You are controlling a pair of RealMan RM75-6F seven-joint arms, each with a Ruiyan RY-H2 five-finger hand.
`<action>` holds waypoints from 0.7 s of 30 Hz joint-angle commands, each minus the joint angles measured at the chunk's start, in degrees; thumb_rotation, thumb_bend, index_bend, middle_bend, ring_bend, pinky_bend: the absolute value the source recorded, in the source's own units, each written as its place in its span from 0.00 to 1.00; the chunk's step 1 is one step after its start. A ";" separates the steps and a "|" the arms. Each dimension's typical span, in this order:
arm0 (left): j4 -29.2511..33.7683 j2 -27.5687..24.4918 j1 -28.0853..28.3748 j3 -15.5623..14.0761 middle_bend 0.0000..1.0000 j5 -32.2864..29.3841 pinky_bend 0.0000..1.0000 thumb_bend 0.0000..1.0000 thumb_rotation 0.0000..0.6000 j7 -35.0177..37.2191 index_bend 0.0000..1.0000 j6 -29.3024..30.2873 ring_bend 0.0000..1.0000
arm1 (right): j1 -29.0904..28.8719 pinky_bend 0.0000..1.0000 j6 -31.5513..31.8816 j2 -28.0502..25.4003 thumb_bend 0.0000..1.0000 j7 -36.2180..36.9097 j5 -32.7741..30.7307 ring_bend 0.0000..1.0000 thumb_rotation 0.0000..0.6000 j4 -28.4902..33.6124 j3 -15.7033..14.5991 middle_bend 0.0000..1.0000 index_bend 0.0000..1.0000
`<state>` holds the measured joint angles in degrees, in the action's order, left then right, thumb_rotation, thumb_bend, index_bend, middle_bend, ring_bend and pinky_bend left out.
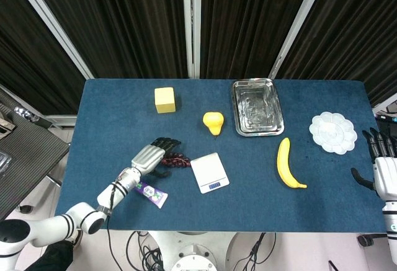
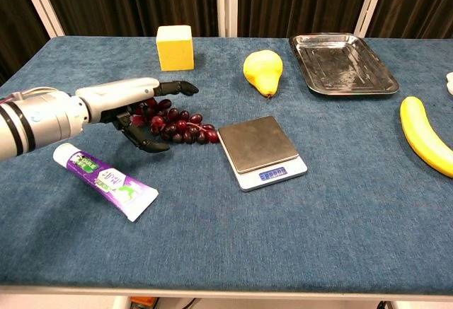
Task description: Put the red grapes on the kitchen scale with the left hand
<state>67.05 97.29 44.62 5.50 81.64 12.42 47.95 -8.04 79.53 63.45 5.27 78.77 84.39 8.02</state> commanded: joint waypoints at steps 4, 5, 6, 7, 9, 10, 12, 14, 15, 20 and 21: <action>-2.02 1.55 0.77 -0.06 0.29 0.00 0.30 0.25 1.00 -1.23 0.34 -0.10 0.09 | -0.16 0.00 0.82 0.92 0.17 1.21 0.42 0.00 1.00 -1.46 0.43 0.00 0.00; -2.31 1.82 0.88 -0.06 0.32 -0.05 0.34 0.25 1.00 -1.69 0.37 -0.12 0.14 | -0.18 0.00 0.85 1.02 0.17 1.34 0.51 0.00 1.00 -1.67 0.41 0.00 0.00; -2.62 2.08 0.91 -0.04 0.37 -0.07 0.39 0.25 1.00 -2.17 0.41 0.05 0.19 | -0.18 0.00 0.84 1.07 0.17 1.39 0.54 0.00 1.00 -1.76 0.40 0.00 0.00; -3.00 2.40 0.90 -0.02 0.40 -0.02 0.42 0.25 1.00 -2.82 0.43 0.42 0.23 | -0.19 0.00 0.79 1.09 0.17 1.43 0.53 0.00 1.00 -1.83 0.38 0.00 0.00; -3.75 3.18 0.73 0.05 0.49 0.11 0.50 0.25 1.00 -4.40 0.52 1.60 0.33 | -0.18 0.00 0.64 1.11 0.17 1.58 0.42 0.00 1.00 -1.97 0.35 0.00 0.00; -3.91 3.44 0.66 0.04 0.52 0.31 0.53 0.25 1.00 -4.71 0.55 2.13 0.36 | -0.16 0.00 0.54 1.10 0.17 1.66 0.35 0.00 1.00 -2.05 0.33 0.00 0.00; -4.52 3.84 0.54 0.02 0.57 0.72 0.57 0.25 1.00 -5.63 0.61 3.25 0.41 | -0.13 0.00 0.30 1.07 0.17 1.83 0.18 0.00 1.00 -2.22 0.27 0.00 0.00; -4.91 4.11 0.45 0.24 0.61 0.78 0.60 0.25 1.00 -6.68 0.64 4.15 0.45 | -0.13 0.00 0.16 1.00 0.17 1.95 0.13 0.00 1.00 -2.27 0.25 0.00 0.00; -4.89 4.17 0.39 0.38 0.62 0.75 0.62 0.25 1.00 -6.91 0.66 4.51 0.46 | -0.13 0.00 0.11 0.97 0.17 1.97 0.14 0.00 1.00 -2.24 0.23 0.00 0.00; -3.02 3.57 0.25 1.35 0.67 1.72 0.67 0.26 1.00 -7.76 0.70 7.80 0.52 | -0.15 0.00 0.08 0.90 0.17 2.11 0.24 0.00 1.00 -2.17 0.21 0.00 0.00; -2.31 3.27 0.35 1.49 0.68 2.09 0.68 0.26 1.00 -7.94 0.71 8.32 0.52 | -0.17 0.00 0.04 0.89 0.17 2.13 0.25 0.00 1.00 -2.16 0.21 0.00 0.00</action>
<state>63.63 101.03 44.93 6.58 83.04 4.92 55.29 -8.21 79.57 64.34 7.41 79.02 82.23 8.23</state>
